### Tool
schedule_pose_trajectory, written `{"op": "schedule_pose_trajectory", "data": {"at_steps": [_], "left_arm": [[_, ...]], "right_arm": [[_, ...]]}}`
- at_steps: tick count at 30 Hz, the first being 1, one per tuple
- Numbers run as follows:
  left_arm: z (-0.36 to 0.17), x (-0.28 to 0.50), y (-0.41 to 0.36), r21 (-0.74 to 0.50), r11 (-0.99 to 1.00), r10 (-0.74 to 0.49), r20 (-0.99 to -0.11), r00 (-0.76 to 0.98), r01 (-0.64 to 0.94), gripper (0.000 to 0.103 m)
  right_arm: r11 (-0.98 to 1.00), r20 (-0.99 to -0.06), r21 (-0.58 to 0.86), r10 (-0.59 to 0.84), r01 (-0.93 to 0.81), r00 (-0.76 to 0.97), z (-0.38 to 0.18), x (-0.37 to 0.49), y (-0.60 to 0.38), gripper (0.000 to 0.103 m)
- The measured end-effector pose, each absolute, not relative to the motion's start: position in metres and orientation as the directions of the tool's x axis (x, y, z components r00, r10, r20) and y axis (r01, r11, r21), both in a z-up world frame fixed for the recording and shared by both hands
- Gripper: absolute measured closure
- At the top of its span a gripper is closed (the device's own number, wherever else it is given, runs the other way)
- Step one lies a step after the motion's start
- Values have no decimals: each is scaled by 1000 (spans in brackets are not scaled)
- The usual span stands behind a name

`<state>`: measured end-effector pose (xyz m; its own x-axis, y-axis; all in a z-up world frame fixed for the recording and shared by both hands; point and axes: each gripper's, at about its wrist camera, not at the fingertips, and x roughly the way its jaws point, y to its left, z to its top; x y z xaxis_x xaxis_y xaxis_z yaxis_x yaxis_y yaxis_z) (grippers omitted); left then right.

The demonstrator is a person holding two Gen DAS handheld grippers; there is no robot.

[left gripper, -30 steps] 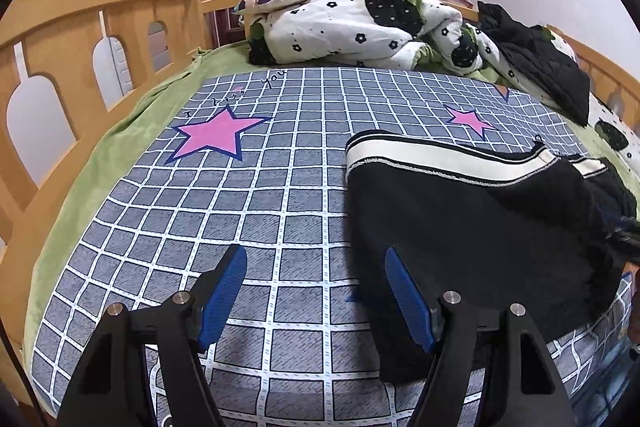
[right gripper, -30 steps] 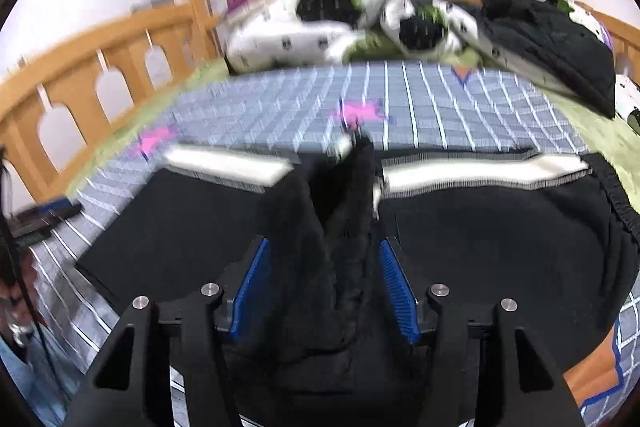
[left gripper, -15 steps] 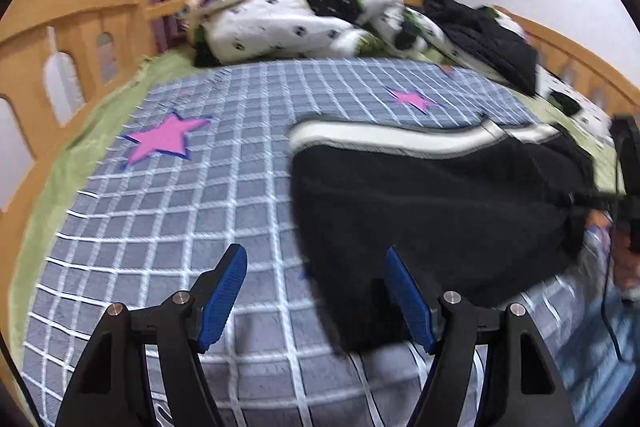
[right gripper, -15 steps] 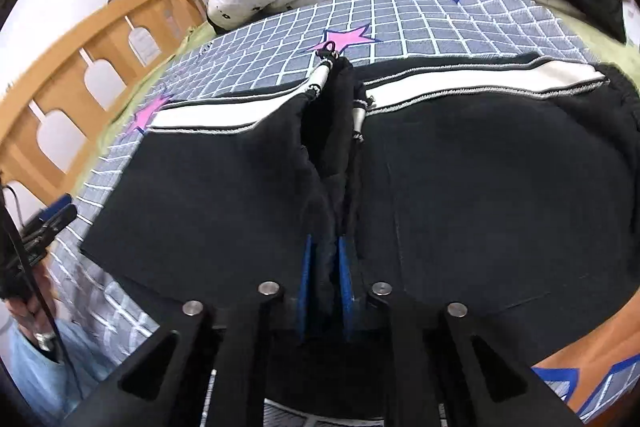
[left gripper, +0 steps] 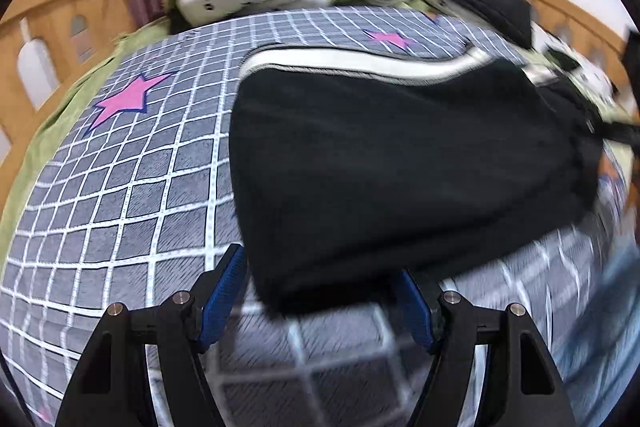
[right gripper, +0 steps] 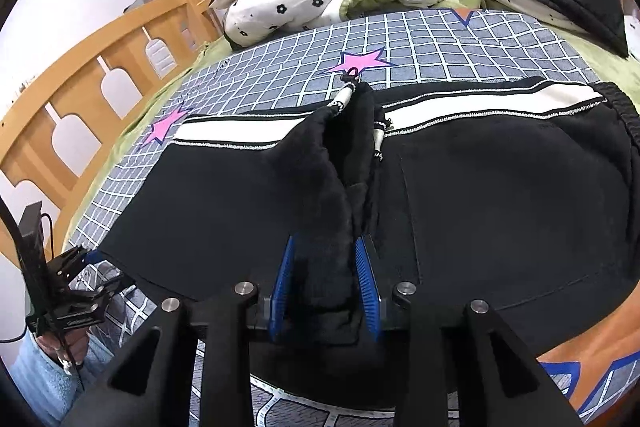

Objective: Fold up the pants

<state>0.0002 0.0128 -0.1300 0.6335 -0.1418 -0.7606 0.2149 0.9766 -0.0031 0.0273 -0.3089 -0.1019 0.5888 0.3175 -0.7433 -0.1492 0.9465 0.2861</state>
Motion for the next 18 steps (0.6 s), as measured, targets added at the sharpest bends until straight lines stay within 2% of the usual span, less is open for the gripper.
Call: {"op": "schedule_pose_trajectory", "data": {"at_steps": [2, 3, 4, 5, 8, 10, 18], "left_arm": [[-130, -1, 13, -24, 986, -129, -741, 659, 167, 34], [-130, -5, 15, -10, 989, -105, -738, 666, 145, 45], [-132, -6, 19, 13, 993, -71, -742, 667, 120, 52], [-136, -7, 27, 27, 996, -39, -752, 658, 89, 53], [-136, -22, 64, -161, 987, -142, -747, 649, 30, 53], [-135, -28, 71, -218, 976, -179, -744, 643, 19, 53], [-128, -21, 48, -134, 988, -153, -734, 662, 80, 51]], "right_arm": [[947, -749, 288, 317, -145, 582, -104, 27, -308, 71], [948, -751, 285, 313, -142, 581, -105, 27, -308, 71], [949, -753, 283, 309, -138, 581, -105, 26, -309, 71], [950, -754, 281, 304, -133, 581, -105, 26, -310, 71], [952, -753, 286, 294, -110, 588, -105, 25, -315, 71], [950, -752, 296, 299, -104, 588, -105, 26, -316, 71], [954, -737, 270, 290, -127, 610, -98, 22, -313, 71]]}}
